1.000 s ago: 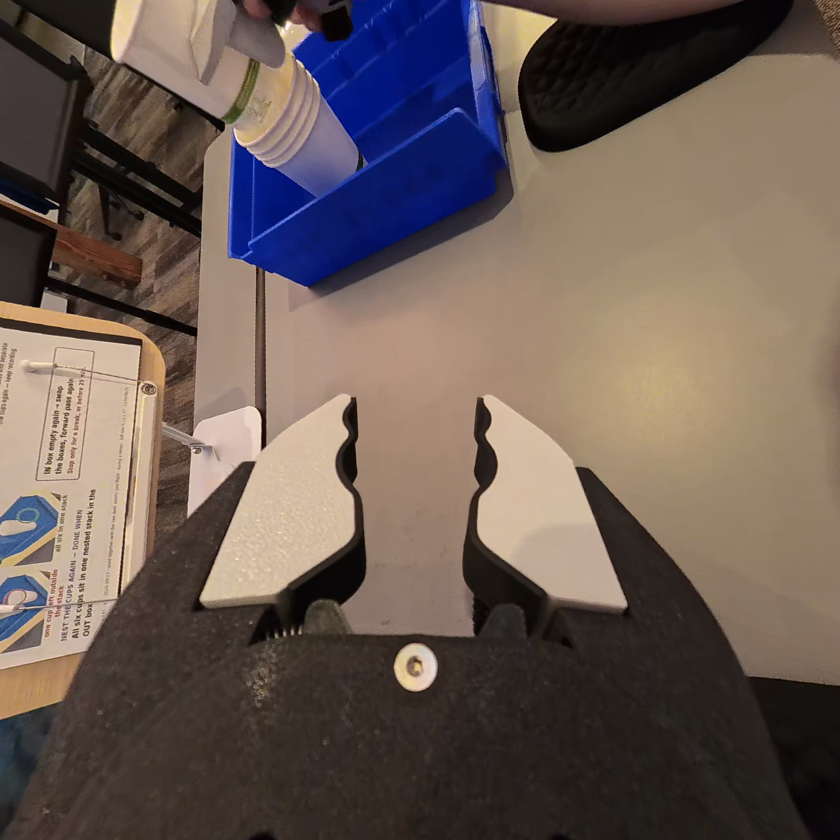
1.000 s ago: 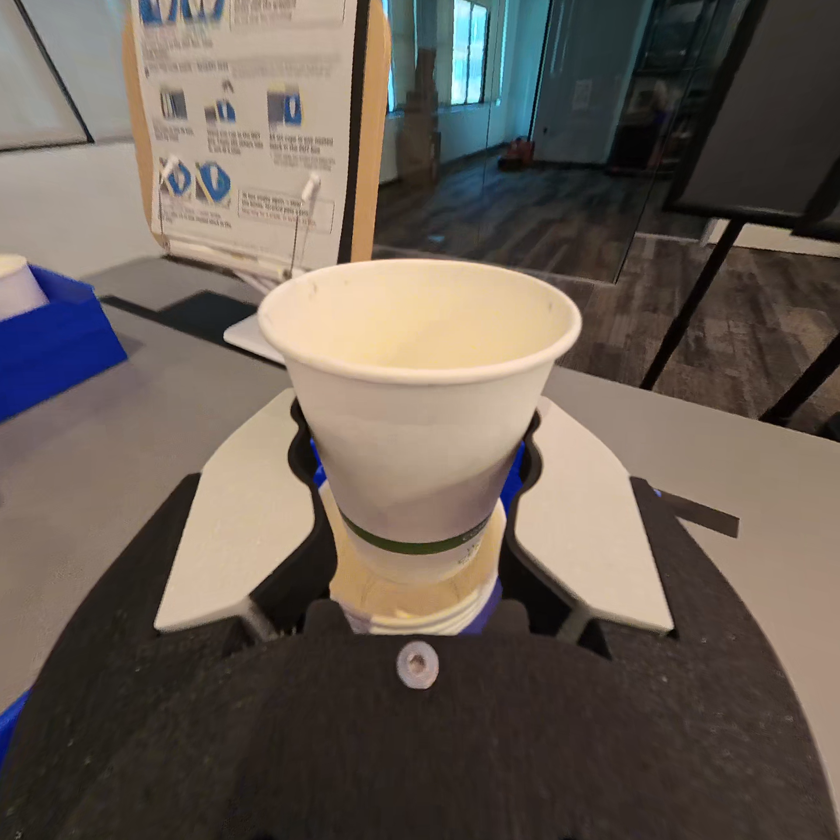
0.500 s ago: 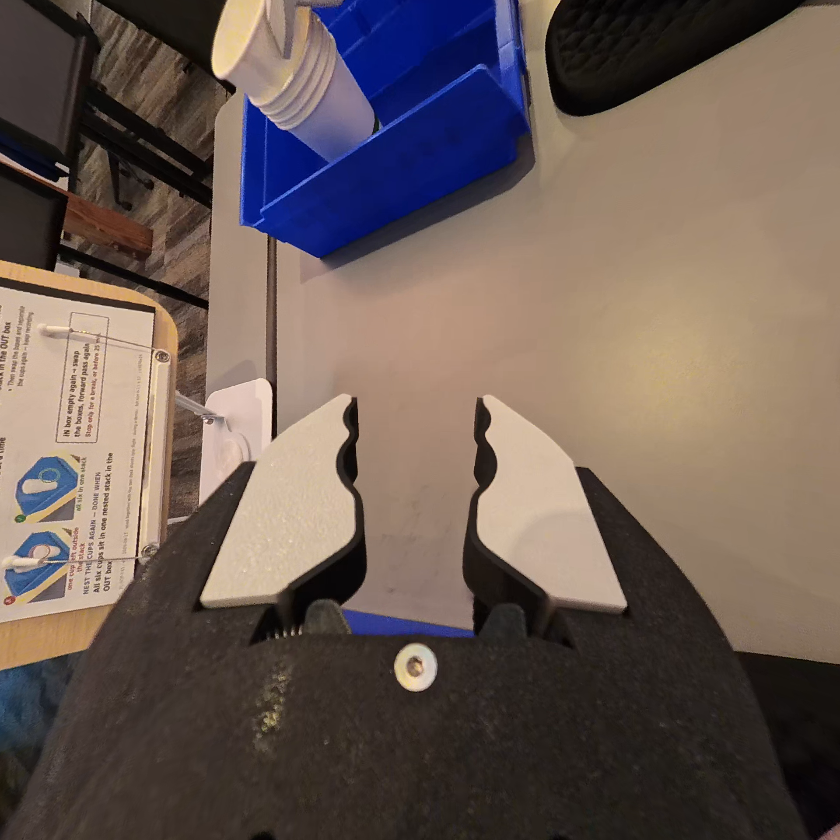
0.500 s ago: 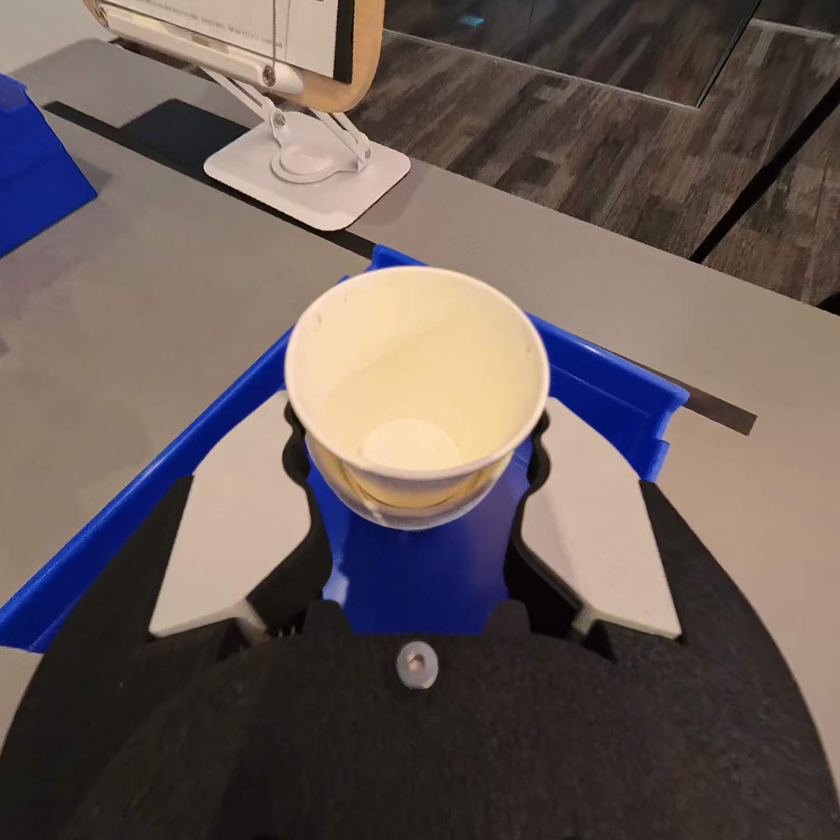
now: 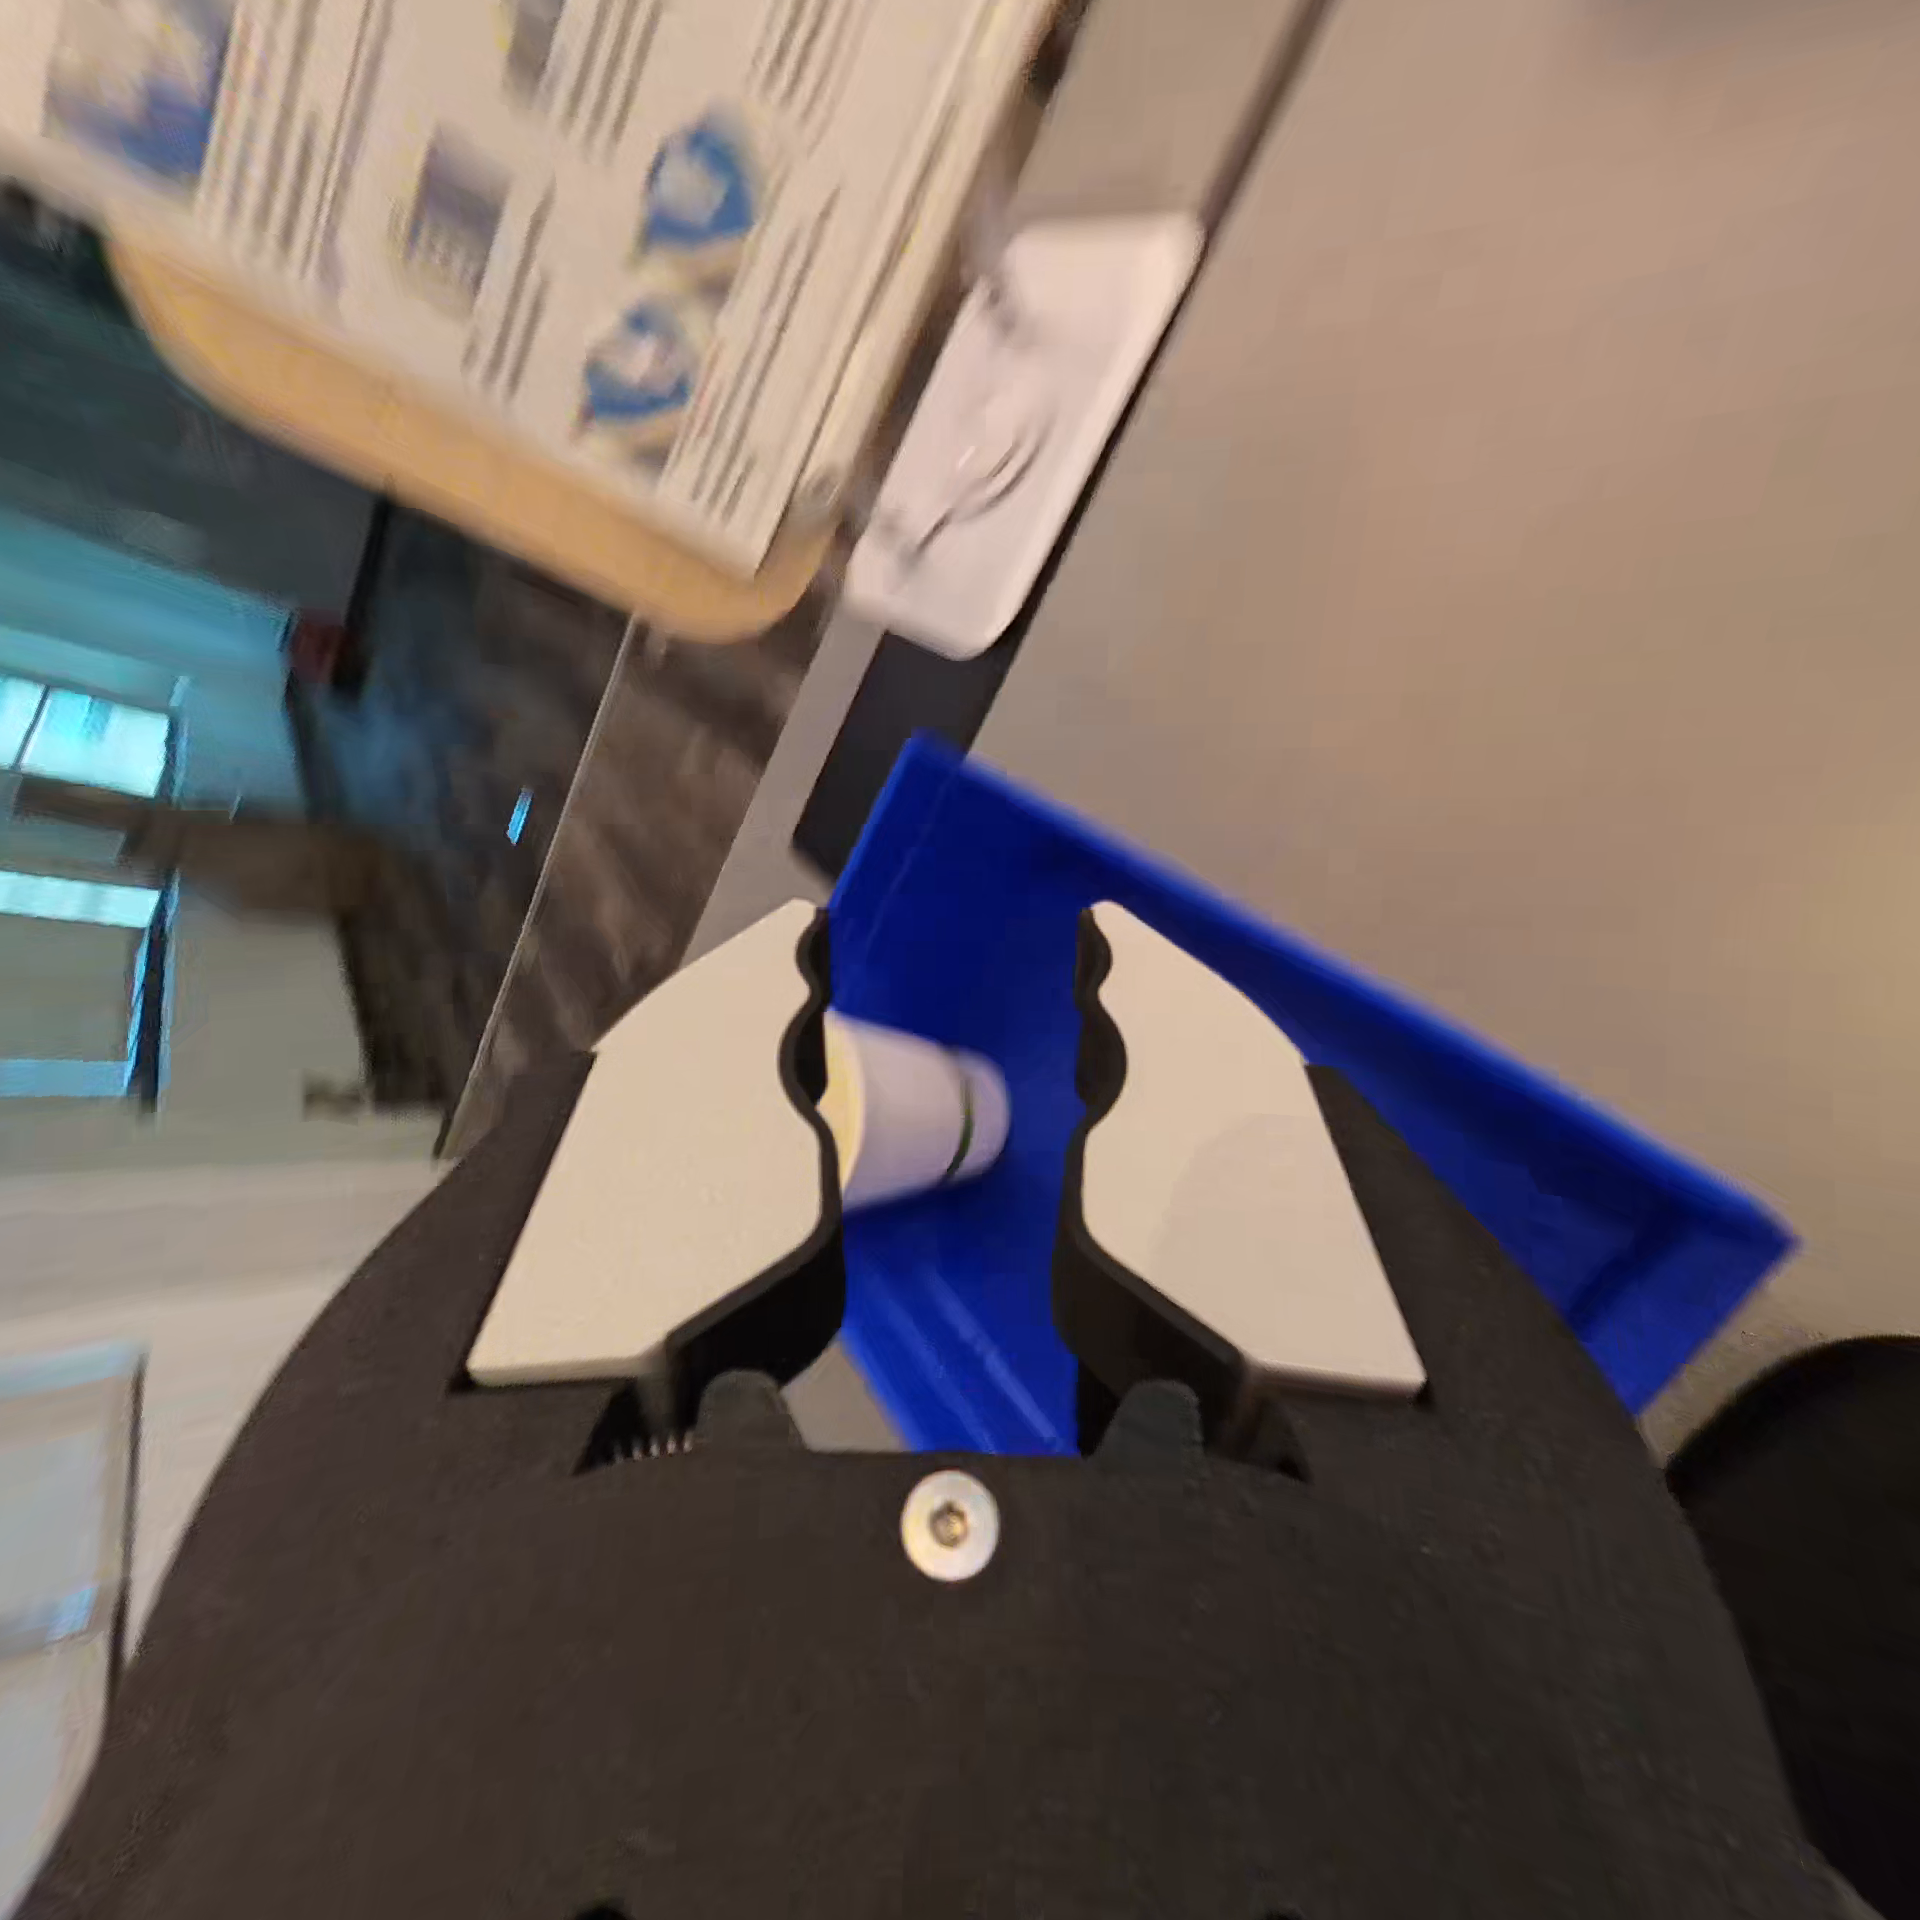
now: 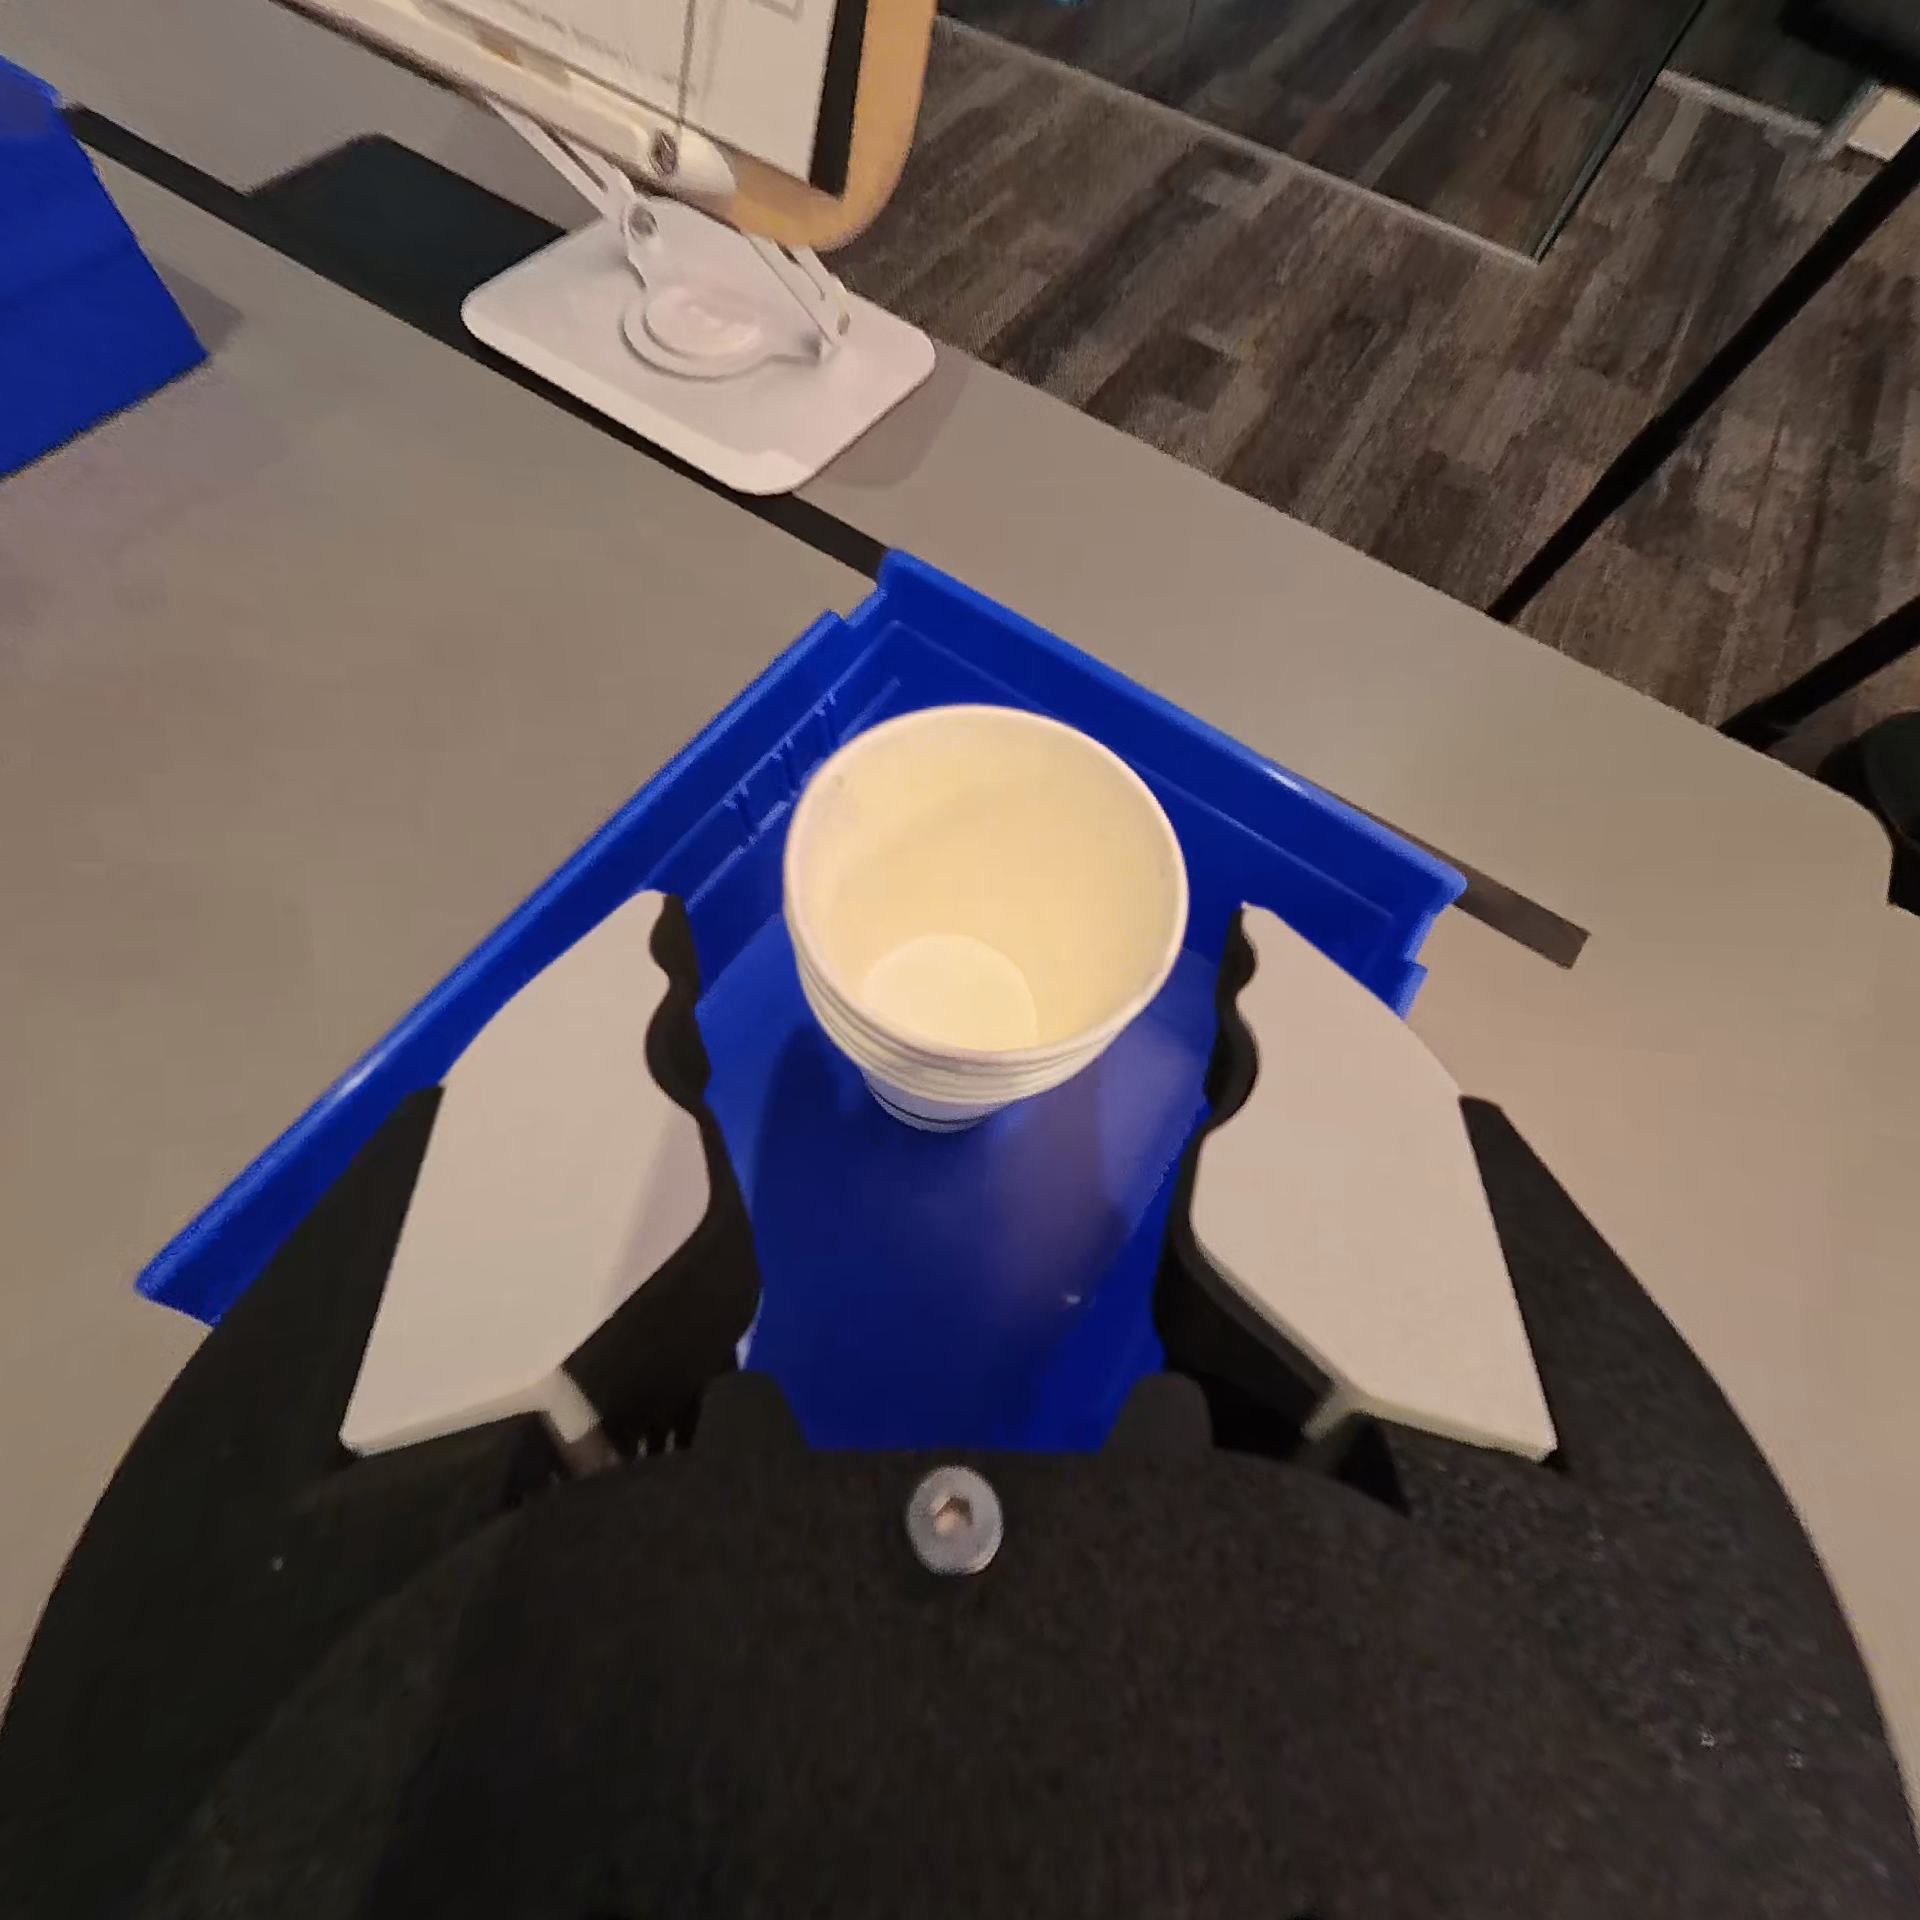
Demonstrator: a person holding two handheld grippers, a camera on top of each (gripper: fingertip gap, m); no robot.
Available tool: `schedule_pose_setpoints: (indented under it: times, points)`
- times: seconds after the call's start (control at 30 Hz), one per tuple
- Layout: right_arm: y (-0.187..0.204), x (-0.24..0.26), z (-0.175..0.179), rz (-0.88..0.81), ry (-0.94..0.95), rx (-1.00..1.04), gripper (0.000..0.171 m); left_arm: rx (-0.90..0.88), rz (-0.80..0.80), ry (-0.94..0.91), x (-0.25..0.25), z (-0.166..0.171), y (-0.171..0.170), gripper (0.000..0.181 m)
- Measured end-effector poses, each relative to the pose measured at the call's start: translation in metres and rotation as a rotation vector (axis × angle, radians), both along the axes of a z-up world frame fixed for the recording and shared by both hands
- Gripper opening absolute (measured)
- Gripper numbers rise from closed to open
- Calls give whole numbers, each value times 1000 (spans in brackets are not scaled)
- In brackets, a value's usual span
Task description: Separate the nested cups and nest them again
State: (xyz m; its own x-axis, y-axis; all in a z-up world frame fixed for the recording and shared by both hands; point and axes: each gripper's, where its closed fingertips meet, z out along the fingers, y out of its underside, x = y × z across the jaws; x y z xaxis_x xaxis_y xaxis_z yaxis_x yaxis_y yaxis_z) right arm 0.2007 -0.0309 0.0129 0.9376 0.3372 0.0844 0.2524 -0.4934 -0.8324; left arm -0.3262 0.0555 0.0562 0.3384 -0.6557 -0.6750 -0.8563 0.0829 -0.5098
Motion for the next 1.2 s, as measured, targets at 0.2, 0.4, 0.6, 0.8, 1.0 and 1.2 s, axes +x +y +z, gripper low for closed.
schedule_pose_setpoints:
  times: [0.2, 0.4, 0.6, 0.8, 1.0, 1.2]
  points:
    - [0, -11, 4, 29, -29, 5, 96, -83, 311, 73, -69, -47, 64, 41]
    - [-1, -18, -2, 55, -34, -20, 94, -160, 371, -7, -72, -78, 102, 37]
    - [-2, -22, 0, 69, -13, -8, 93, -194, 445, 79, -88, -108, 120, 35]
    - [-3, -19, -6, 66, -29, -34, 94, -251, 461, 142, -93, -129, 122, 32]
    - [-2, -20, -9, 74, -28, -45, 94, -282, 458, 203, -97, -132, 112, 25]
    - [-3, -20, -10, 76, -34, -49, 93, -338, 423, 206, -92, -132, 99, 6]
